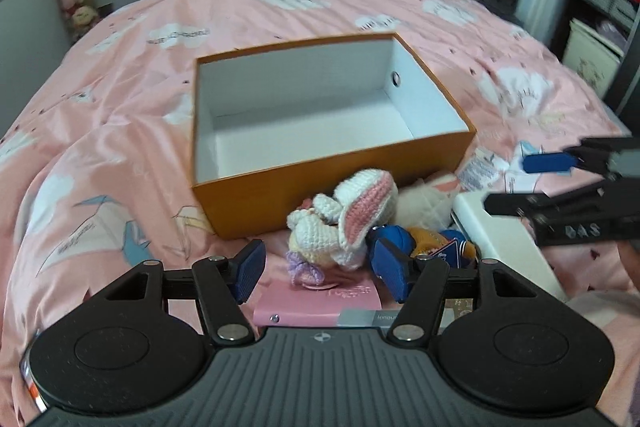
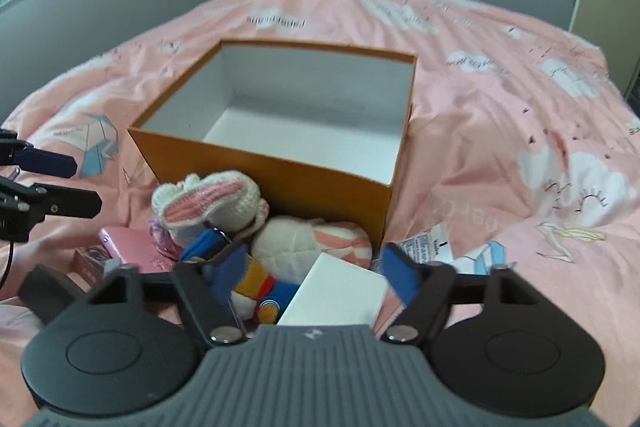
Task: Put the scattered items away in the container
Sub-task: 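Grasp the crocheted bunny with the left tool while the right tool grasps the striped-cup plush dog, then carry the bunny with the left tool while the right tool carries the plush dog into the box, then lower the bunny and plush dog into the box and open both tools, then move the right tool back and grasp the white rectangular box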
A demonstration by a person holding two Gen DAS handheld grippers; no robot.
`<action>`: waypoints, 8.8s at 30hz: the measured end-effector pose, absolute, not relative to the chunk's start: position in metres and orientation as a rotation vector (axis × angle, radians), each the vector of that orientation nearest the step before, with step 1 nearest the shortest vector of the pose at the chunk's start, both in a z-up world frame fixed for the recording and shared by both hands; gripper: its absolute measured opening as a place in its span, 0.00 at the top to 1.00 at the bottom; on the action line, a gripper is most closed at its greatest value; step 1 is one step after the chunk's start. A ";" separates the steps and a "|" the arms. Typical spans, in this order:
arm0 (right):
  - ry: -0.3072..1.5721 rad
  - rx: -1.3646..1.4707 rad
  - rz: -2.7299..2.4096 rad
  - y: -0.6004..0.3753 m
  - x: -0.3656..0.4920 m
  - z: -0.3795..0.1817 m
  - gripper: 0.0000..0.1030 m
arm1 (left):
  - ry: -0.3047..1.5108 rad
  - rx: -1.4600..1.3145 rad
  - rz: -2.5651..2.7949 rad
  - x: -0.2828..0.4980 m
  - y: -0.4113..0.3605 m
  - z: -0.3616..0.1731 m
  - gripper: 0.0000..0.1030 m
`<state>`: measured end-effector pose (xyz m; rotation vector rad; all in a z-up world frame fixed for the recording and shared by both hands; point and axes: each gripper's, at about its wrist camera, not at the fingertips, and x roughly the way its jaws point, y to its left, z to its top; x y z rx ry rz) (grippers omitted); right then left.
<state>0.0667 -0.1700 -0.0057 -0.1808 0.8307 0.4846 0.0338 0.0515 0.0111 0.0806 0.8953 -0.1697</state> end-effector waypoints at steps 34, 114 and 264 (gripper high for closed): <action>1.189 0.007 0.549 -0.150 0.188 -0.095 0.08 | 1.057 0.108 -0.231 0.112 0.035 -0.078 0.32; 1.074 -0.096 0.635 -0.145 0.098 -0.036 0.40 | 0.982 -0.040 -0.194 0.045 0.055 -0.018 0.45; 0.798 -0.150 0.708 -0.118 0.147 0.013 0.35 | 0.935 -0.190 -0.185 0.102 0.086 0.012 0.53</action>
